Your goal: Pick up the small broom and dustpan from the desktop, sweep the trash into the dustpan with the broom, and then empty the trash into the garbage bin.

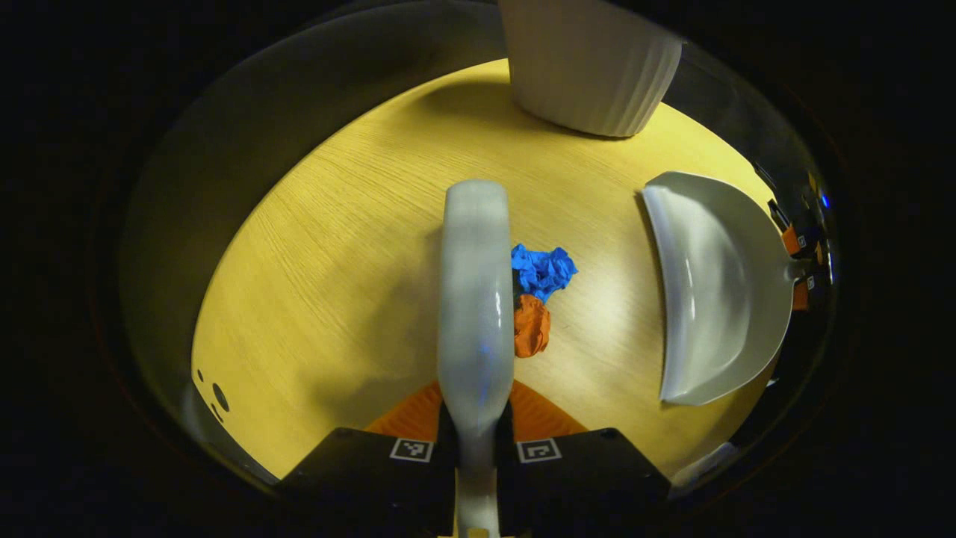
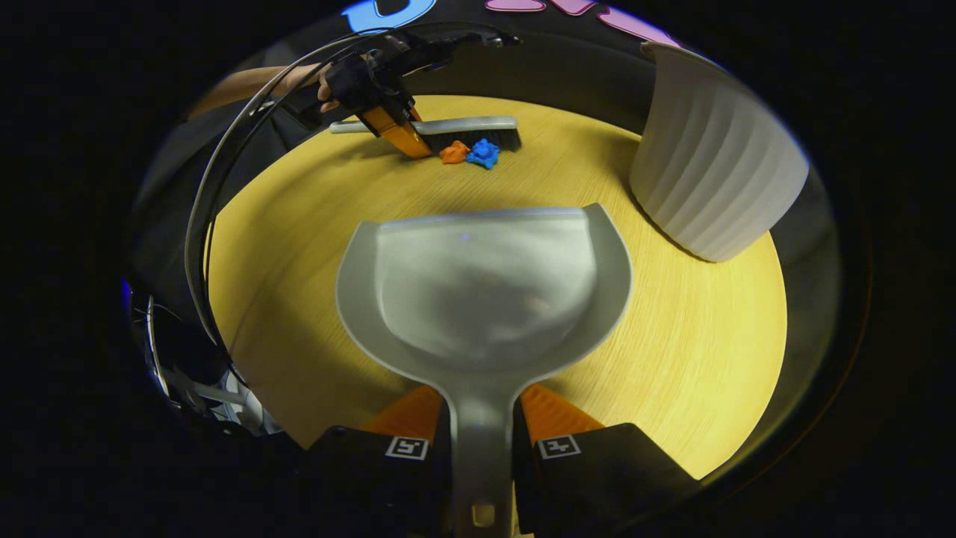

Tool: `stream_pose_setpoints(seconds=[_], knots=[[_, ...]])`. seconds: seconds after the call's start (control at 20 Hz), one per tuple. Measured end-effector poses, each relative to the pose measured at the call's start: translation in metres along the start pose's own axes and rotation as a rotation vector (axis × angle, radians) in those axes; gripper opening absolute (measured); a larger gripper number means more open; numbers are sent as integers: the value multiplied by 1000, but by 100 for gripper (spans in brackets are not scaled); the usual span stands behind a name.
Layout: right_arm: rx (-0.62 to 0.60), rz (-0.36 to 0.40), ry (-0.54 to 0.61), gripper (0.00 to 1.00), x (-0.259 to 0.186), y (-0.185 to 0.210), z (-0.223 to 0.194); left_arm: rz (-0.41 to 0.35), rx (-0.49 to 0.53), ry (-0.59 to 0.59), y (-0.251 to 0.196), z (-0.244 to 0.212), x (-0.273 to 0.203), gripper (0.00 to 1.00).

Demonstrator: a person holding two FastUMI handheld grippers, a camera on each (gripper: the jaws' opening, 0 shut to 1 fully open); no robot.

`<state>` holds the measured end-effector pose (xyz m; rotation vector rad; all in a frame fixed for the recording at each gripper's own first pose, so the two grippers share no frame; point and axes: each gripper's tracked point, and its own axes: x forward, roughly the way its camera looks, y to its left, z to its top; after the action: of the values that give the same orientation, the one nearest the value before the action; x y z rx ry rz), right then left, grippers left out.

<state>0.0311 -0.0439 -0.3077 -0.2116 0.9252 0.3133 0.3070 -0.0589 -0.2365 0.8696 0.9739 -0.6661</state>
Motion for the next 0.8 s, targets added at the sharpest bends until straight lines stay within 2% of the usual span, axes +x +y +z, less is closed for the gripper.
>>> stream_pose_setpoints(seconds=[0.15, 0.2, 0.35, 0.55, 0.6, 0.65, 0.7, 0.75, 0.8], knots=[[-27, 9, -6, 33, 0, 2, 1, -116, -9, 23, -51, -3, -1, 29], [-34, 14, -7, 38, -1, 2, 0, -143, 8, 36, -66, -5, 0, 27], [-34, 31, -3, 38, 0, 3, -4, -221, 31, 63, -108, -7, -4, 27], [-35, 23, -16, 38, -1, -1, -1, -358, -92, 67, -174, -17, -26, 29], [-32, 20, -17, 43, 0, 0, -3, -369, -103, 63, -181, -18, -31, 27], [-31, 15, -17, 38, 0, 2, -4, -359, -111, 56, -182, -19, -35, 27], [-30, 8, -20, 43, 0, 0, -3, -328, -122, 38, -181, -16, -40, 30], [-23, 3, -21, 43, -1, 0, -4, -302, -143, 10, -181, -13, -47, 27], [-6, 4, -23, 38, -1, 2, -2, -276, -175, -19, -181, -10, -55, 27]])
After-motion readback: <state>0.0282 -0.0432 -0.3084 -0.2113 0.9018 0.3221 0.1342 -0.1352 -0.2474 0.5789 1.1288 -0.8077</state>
